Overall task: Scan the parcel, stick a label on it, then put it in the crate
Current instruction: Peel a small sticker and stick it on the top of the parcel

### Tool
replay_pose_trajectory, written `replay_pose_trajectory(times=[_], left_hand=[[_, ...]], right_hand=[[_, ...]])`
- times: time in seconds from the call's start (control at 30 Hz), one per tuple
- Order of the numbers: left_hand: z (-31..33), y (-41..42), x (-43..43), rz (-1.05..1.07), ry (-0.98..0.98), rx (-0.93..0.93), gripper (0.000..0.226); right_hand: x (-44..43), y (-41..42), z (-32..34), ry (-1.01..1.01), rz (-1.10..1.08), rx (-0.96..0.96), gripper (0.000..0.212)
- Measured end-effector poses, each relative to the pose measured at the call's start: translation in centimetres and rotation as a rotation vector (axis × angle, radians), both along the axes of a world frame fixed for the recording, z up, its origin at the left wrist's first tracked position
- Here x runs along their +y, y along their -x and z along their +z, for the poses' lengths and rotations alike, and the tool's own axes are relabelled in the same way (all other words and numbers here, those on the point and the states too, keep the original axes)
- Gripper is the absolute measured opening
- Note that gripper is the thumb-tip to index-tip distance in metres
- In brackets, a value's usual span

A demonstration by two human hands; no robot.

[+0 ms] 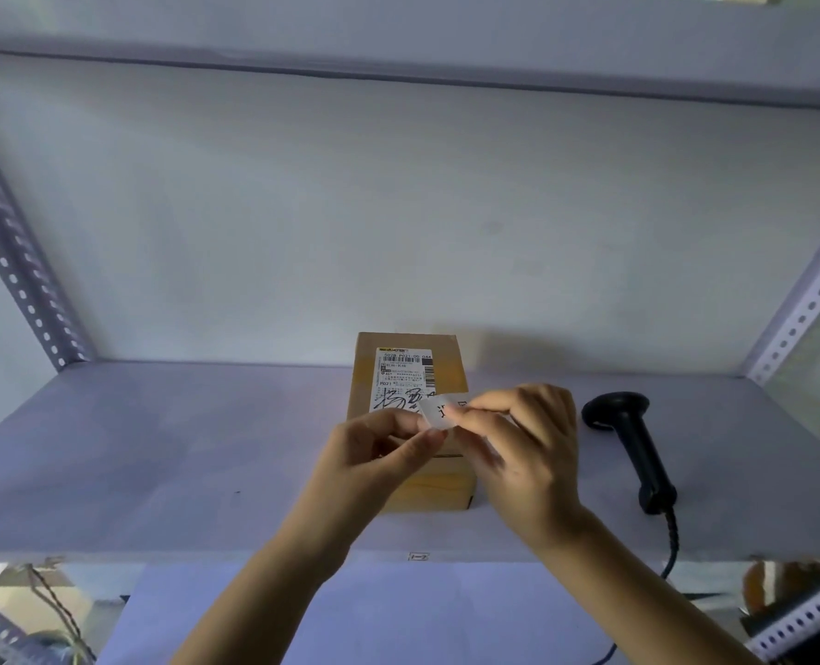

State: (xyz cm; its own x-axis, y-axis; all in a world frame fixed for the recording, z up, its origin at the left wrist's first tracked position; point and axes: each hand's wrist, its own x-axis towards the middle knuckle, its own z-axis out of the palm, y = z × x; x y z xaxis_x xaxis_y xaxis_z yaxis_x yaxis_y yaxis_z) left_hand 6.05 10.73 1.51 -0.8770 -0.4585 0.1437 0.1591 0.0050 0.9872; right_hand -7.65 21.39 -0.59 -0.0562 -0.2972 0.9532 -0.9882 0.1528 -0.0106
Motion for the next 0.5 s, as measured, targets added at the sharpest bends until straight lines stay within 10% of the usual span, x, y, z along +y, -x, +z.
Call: replay_pose_trajectory(times=[0.5], left_hand=[[-0.54,-0.12,0.42,0.118,0.031,0.063,0.022]], right_hand=[[0.02,-0.91,-0.06,0.000,0.003,-0.061,0.012]])
